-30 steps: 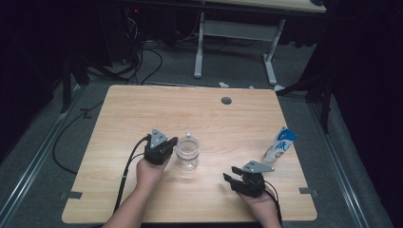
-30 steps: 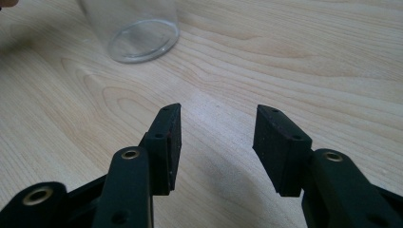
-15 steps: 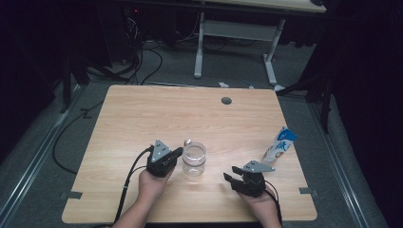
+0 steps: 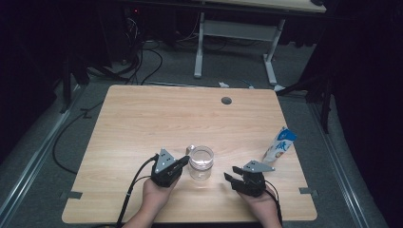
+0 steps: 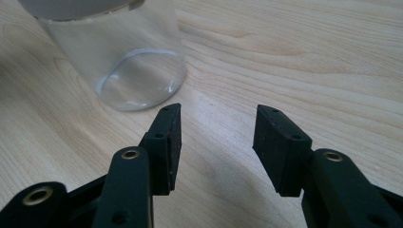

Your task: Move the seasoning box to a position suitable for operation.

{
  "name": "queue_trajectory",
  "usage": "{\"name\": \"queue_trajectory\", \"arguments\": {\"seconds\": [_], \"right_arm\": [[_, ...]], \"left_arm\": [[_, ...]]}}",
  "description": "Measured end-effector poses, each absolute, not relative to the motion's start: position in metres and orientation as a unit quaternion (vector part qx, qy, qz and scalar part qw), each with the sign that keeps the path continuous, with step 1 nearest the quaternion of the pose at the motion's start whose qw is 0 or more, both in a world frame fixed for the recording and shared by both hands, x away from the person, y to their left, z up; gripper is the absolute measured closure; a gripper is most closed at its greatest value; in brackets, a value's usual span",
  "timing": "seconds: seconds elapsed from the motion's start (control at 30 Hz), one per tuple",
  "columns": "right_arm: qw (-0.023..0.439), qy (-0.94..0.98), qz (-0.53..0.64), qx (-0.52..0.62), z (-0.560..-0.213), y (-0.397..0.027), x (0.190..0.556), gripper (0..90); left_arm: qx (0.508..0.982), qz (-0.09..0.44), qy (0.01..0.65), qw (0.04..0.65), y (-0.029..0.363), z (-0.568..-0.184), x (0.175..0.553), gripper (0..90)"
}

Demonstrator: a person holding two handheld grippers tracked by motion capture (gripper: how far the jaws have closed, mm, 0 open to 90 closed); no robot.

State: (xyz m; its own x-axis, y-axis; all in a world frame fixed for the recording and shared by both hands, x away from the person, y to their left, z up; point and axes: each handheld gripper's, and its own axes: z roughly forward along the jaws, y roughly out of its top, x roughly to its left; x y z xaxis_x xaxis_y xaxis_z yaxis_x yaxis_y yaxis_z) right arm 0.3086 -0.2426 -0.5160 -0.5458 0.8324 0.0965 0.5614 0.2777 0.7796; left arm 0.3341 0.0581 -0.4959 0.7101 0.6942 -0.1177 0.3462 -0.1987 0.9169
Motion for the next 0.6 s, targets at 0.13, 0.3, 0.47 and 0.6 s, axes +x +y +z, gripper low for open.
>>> {"name": "queue_trajectory", "arguments": {"seconds": [0.13,0.3,0.47,0.6], "right_arm": [[0.169,0.78,0.404,0.447,-0.516,-0.244,0.309,52.8],[0.168,0.779,0.404,0.449,-0.516,-0.244,0.309,53.1],[0.17,0.777,0.405,0.45,-0.515,-0.246,0.309,53.4],[0.175,0.775,0.406,0.451,-0.515,-0.247,0.309,53.7]], "left_arm": [[0.759,0.157,0.337,0.535,0.052,-0.496,0.329,90.0],[0.762,0.15,0.33,0.537,0.043,-0.496,0.324,90.0],[0.762,0.145,0.327,0.54,0.038,-0.496,0.322,90.0],[0.762,0.154,0.33,0.536,0.04,-0.496,0.322,90.0]]}}
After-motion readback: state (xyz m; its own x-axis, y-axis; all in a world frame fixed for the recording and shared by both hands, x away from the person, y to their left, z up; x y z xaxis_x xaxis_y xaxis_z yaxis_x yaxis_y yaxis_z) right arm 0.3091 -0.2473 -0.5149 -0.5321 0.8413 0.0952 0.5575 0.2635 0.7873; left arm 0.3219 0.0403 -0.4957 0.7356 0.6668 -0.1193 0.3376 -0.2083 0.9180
